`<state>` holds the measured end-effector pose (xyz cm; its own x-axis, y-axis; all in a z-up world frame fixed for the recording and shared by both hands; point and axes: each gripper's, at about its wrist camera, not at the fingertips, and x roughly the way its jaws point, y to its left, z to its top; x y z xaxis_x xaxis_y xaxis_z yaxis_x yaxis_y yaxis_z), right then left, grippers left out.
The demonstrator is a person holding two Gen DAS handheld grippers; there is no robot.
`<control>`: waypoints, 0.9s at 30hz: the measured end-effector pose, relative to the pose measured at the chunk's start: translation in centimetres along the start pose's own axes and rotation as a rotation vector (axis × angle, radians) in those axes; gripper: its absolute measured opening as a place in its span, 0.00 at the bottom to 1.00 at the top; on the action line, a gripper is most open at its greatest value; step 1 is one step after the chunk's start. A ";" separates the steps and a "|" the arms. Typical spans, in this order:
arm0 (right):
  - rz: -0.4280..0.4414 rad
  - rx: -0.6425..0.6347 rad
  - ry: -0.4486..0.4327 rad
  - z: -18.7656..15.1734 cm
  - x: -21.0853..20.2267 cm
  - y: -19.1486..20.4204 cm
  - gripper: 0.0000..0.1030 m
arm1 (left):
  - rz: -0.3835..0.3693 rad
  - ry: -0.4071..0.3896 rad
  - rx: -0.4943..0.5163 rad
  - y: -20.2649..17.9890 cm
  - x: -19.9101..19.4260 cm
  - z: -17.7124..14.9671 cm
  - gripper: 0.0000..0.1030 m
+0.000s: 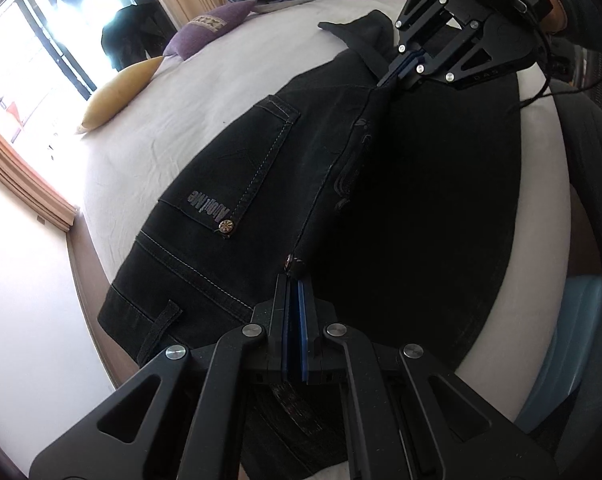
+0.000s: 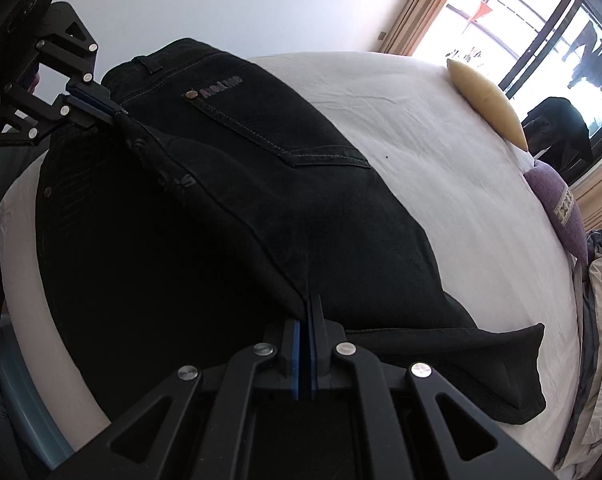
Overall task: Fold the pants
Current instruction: 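Lift the waistband with both tools and lay it over the legs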
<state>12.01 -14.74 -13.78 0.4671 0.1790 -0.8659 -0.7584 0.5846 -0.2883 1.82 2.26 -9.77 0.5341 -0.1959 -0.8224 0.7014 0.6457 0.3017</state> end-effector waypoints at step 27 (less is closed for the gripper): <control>-0.094 -0.120 0.083 -3.1 0.6 6.9 0.04 | -0.166 0.063 0.160 -4.4 -1.7 -4.3 0.02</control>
<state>5.64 -13.04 -17.56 0.5031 0.0592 -0.8622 -0.7641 0.4965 -0.4118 -4.21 2.90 -11.78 0.3781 -0.2401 -0.8941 0.8457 0.4824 0.2281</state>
